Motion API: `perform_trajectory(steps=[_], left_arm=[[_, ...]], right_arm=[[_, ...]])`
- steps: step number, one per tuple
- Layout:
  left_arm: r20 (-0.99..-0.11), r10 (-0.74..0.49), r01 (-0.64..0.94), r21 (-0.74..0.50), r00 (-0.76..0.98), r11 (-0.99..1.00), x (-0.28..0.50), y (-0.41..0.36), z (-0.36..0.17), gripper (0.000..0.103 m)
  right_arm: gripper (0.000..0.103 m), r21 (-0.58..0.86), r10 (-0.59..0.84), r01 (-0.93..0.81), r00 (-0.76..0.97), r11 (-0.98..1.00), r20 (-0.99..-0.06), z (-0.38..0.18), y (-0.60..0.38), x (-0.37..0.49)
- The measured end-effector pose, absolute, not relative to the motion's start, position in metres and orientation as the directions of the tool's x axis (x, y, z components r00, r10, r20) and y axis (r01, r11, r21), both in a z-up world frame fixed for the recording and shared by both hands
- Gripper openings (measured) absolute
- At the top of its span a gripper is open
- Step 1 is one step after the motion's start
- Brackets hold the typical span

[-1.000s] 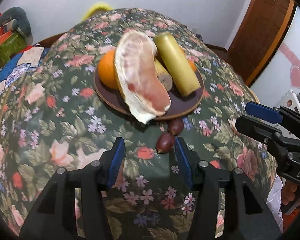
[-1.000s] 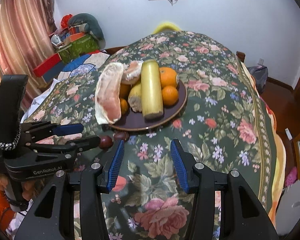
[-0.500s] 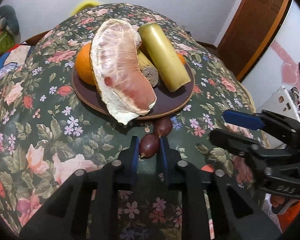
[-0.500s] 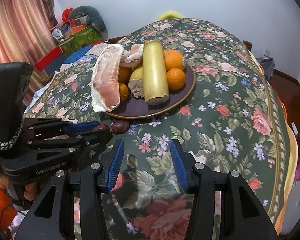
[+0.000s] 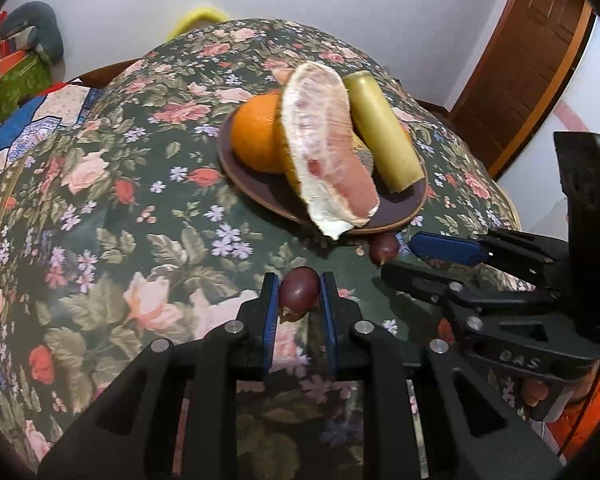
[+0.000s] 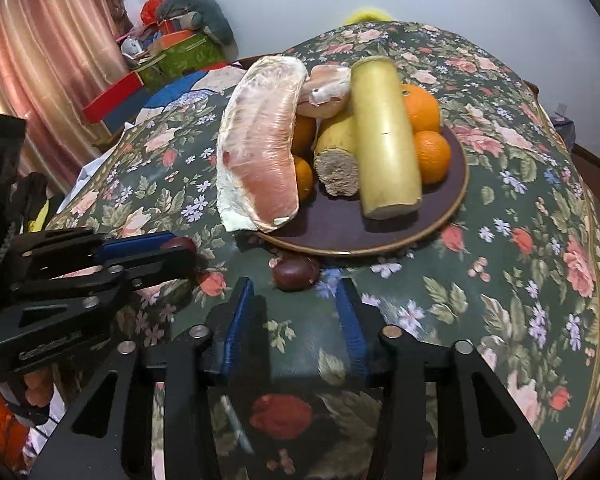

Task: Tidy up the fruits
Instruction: 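Grasp a dark brown date with the left tool while the right tool grasps another date, then place the date on the plate with the left tool while the right tool places its date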

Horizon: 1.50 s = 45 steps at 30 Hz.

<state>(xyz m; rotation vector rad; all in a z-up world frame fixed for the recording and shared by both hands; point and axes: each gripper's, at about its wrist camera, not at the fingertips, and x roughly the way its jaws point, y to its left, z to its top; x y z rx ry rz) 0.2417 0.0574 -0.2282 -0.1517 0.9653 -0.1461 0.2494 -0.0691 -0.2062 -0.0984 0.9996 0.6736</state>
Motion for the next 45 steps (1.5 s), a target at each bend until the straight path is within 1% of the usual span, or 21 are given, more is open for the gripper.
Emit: perform_trajectory(steps=[2,5,9,14,21,34,41,45], left_arm=[[-0.804,-0.189,0.054,-0.192,0.564,0.98,0.24,0.059,-0.228,0.02],[-0.8,-0.192,0.051,-0.198,0.568,0.979,0.24,0.06,-0.227,0.02],[-0.798,-0.196,0.052,-0.202,0.57,0.978,0.241,0.057,-0.225,0.02],[-0.785,-0.208,0.067,-0.208,0.584,0.976,0.242,0.051,-0.216,0.02],[-0.753,-0.233,0.113,-0.208,0.615,0.971,0.254,0.035,-0.196,0.02],[-0.712,-0.255,0.141,-0.216,0.654,0.966,0.284,0.024,-0.177,0.02],[-0.71,-0.257,0.144,-0.216,0.655,0.966,0.296,0.023,-0.177,0.02],[-0.711,-0.265,0.156,-0.216,0.651,0.964,0.305,0.019,-0.177,0.02]], right_arm=[[0.031,0.222,0.473,-0.554,0.364,0.803,-0.803,-0.207,-0.067,0.253],[0.021,0.225,0.47,-0.55,0.357,0.804,-0.807,-0.208,-0.065,0.256],[0.019,0.213,0.472,-0.564,0.363,0.797,-0.804,-0.206,-0.063,0.251],[0.019,0.223,0.484,-0.563,0.37,0.796,-0.793,-0.202,-0.072,0.247],[0.019,0.229,0.493,-0.533,0.427,0.814,-0.758,-0.184,-0.092,0.256],[0.019,0.183,0.503,-0.567,0.483,0.804,-0.717,-0.163,-0.087,0.28],[0.024,0.179,0.505,-0.573,0.481,0.8,-0.717,-0.164,-0.086,0.288],[0.025,0.187,0.505,-0.559,0.494,0.808,-0.707,-0.163,-0.095,0.29]])
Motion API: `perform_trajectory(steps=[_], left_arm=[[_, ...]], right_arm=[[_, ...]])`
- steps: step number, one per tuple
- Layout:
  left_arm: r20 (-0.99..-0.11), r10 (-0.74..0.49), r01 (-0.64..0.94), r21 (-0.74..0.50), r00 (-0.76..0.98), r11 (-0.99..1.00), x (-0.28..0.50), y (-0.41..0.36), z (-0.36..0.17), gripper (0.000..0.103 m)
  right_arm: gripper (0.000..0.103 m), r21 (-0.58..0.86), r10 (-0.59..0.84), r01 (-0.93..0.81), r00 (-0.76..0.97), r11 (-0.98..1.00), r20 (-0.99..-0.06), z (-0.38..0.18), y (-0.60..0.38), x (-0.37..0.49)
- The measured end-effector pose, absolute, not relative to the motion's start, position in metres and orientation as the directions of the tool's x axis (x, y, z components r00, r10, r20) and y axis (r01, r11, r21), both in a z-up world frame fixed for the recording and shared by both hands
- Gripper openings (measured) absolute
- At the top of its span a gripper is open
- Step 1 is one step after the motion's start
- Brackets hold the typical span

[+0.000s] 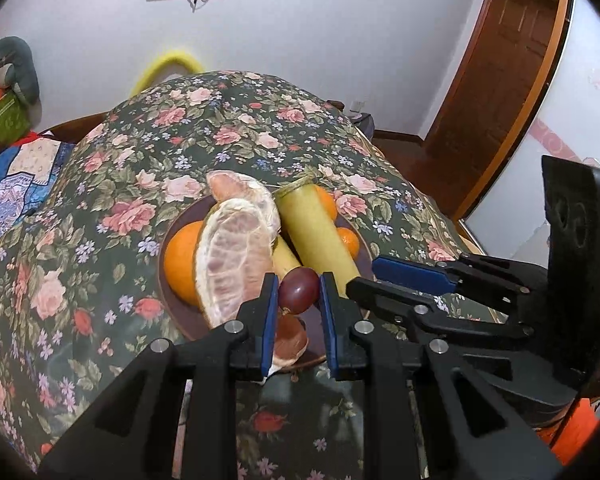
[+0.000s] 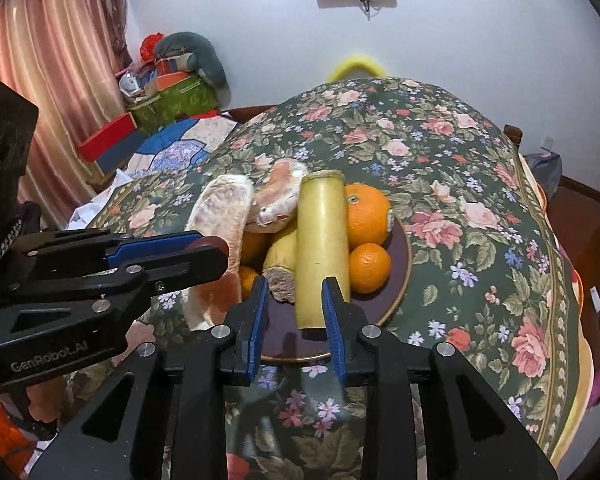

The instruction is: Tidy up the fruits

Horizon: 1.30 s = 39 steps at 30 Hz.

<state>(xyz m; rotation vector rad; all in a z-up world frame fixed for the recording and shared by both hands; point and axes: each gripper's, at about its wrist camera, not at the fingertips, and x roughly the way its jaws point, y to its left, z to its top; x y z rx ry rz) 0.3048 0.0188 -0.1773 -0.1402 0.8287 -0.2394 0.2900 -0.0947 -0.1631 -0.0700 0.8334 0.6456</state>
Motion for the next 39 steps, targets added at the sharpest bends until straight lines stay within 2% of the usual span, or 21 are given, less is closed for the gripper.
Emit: perform_trajectory(steps=[9,12,19,27,32,34,37,39], left_arm=[[-0.733,-0.277,0.171,-0.217,0.621,0.961,0.32,0.006,-0.187,0.02],[-0.733,-0.273,0.169,-0.215,0.623,0.962,0.32,0.005,-0.187,0.03],[-0.716,-0.257,0.151,-0.21,0.65,0.966,0.311,0.011,-0.172,0.031],[-0.621,-0.207,0.122,-0.178,0.756,0.977,0.266,0.021,-0.112,0.031],[-0.53,-0.179,0.115,-0.151,0.829,0.982,0.221,0.021,-0.065,0.031],[-0.491,-0.178,0.123,-0.142,0.853,0.982,0.201,0.02,-0.046,0.031],[-0.427,-0.162,0.124,-0.116,0.889,0.985,0.17,0.016,-0.019,0.031],[-0.384,-0.149,0.118,-0.103,0.911,0.988,0.15,0.014,-0.005,0.035]], right_arm=[[0.025,0.203,0.505,-0.537,0.506,0.819,-0.699,-0.158,-0.112,0.294],[0.025,0.199,0.504,-0.538,0.509,0.819,-0.698,-0.156,-0.114,0.293],[0.026,0.2,0.504,-0.528,0.53,0.825,-0.682,-0.145,-0.119,0.29],[0.026,0.18,0.514,-0.531,0.591,0.828,-0.622,-0.099,-0.126,0.263],[0.026,0.161,0.525,-0.532,0.658,0.831,-0.539,-0.055,-0.134,0.229],[0.029,0.155,0.53,-0.531,0.685,0.833,-0.5,-0.037,-0.137,0.213],[0.038,0.151,0.54,-0.531,0.726,0.834,-0.427,-0.013,-0.145,0.187],[0.04,0.142,0.54,-0.529,0.75,0.837,-0.382,0.002,-0.149,0.169]])
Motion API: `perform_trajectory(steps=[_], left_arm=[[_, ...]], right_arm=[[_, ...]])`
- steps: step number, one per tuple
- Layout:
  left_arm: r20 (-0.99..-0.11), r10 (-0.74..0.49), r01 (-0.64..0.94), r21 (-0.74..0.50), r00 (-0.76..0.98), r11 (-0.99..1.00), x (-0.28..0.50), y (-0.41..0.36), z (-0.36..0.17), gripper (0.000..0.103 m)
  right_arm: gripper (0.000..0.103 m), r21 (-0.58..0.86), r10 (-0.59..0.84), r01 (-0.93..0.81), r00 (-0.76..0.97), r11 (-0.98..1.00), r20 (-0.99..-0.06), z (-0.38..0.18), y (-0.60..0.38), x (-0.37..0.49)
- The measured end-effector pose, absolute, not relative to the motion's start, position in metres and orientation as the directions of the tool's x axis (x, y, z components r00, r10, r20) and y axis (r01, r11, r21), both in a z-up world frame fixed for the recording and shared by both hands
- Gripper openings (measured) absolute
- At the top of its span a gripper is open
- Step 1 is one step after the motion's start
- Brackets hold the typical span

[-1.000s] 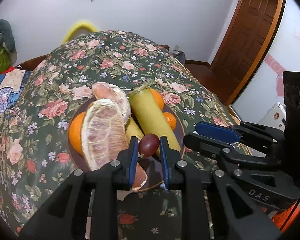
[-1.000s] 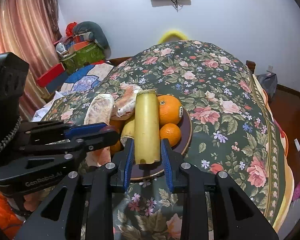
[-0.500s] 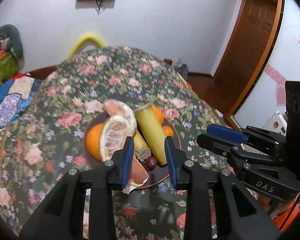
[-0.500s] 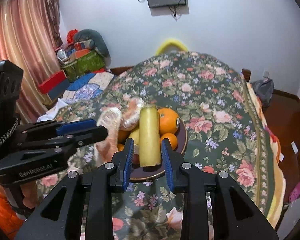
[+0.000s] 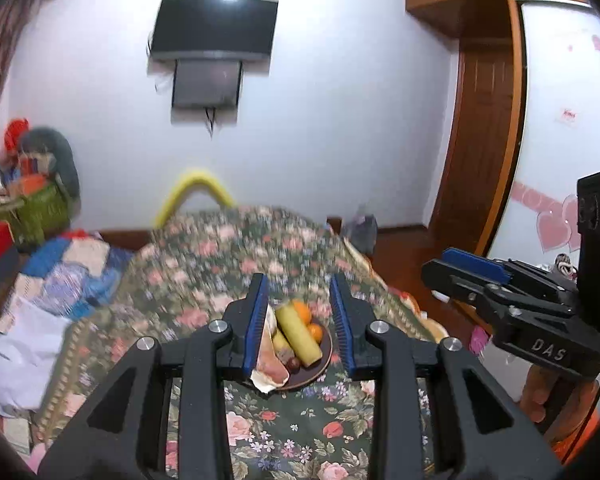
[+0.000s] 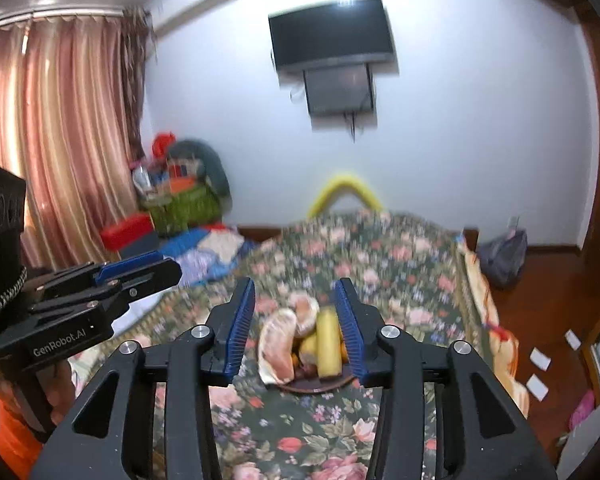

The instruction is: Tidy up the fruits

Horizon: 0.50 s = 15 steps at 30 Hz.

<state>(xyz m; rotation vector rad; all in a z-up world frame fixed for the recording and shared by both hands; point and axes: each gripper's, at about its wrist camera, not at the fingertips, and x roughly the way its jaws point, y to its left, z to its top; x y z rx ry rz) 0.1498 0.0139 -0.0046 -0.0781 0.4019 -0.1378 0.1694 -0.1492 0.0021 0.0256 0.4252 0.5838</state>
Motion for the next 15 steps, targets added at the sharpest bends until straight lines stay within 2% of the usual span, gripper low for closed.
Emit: perform_trajectory(steps=[7,9,11,15], left_arm=[[-0.256,-0.1,0.083,-0.076,0.961,0.994,0.09,0.01,0.027,0.064],[-0.239,-0.096,0.082,-0.067,0.966,0.994,0.08,0.009,0.031,0.068],[-0.227,-0.094,0.081,-0.063,0.969,0.995,0.072,0.008,0.033,0.078],[-0.206,-0.072,0.063,-0.049,0.976,0.997,0.059,0.006,0.035,0.089]], right_arm=[[0.054,0.121,0.521,-0.508,0.813,0.853,-0.259,0.035,-0.161,0.117],[0.064,0.112,0.513,-0.502,0.824,0.858,-0.242,0.037,-0.16,0.108],[0.069,0.103,0.501,-0.491,0.834,0.865,-0.23,0.037,-0.159,0.104],[0.083,0.095,0.478,-0.469,0.851,0.878,-0.215,0.034,-0.157,0.1]])
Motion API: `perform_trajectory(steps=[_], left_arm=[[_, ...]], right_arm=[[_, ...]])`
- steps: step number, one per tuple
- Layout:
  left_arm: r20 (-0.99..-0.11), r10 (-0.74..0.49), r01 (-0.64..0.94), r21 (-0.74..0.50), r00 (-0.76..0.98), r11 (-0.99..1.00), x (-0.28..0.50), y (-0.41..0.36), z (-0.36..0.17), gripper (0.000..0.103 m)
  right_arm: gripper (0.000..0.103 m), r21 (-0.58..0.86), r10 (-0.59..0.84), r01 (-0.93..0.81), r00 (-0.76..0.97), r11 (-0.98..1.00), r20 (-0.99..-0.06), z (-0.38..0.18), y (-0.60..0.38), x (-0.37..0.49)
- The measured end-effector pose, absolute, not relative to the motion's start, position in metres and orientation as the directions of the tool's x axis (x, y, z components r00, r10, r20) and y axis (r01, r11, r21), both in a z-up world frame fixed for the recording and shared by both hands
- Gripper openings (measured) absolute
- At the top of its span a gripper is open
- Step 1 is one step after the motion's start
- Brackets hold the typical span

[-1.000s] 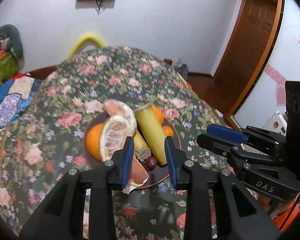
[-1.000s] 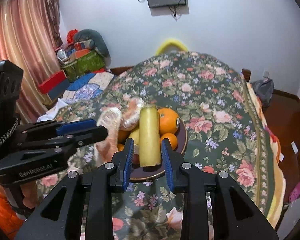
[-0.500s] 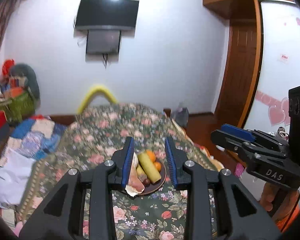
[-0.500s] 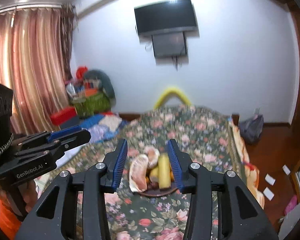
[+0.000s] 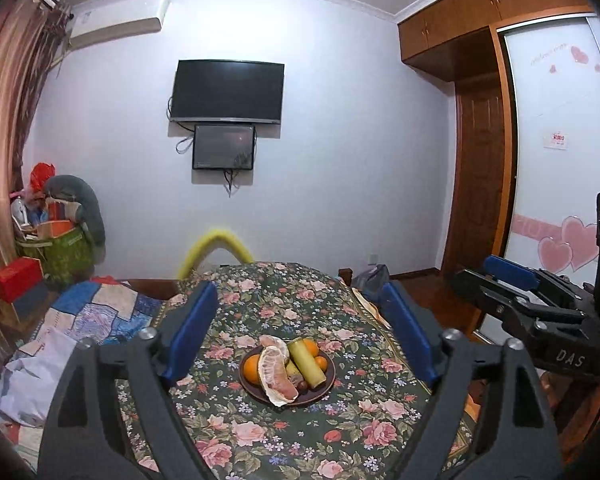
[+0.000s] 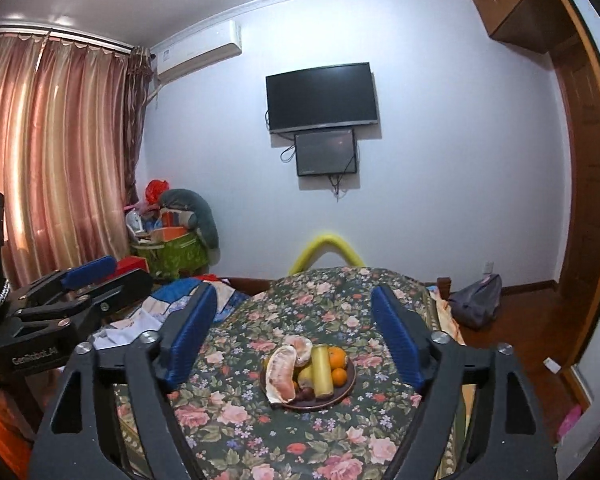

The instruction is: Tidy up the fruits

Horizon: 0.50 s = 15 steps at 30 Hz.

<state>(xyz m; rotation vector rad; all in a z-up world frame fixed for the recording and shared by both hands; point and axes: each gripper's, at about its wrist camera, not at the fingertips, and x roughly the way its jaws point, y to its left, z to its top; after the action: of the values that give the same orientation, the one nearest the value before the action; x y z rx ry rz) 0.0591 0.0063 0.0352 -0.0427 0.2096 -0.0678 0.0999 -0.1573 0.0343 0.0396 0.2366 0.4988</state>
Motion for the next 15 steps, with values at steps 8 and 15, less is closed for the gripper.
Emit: perform_trajectory(steps=[8,15], left_arm=[[-0.188,-0.048,0.042,-0.038,0.981,0.998,0.043,0.004,0.033,0.102],[-0.193,-0.044,0.039,-0.031,0.98,0.999,0.043,0.002,0.029,0.103]], right_arm=[[0.103,0.082,0.437,-0.429,0.876,0.899,-0.206,0.03,-0.158,0.088],[0.103,0.076,0.425,-0.418,0.883,0.905,-0.2,0.027,-0.161,0.081]])
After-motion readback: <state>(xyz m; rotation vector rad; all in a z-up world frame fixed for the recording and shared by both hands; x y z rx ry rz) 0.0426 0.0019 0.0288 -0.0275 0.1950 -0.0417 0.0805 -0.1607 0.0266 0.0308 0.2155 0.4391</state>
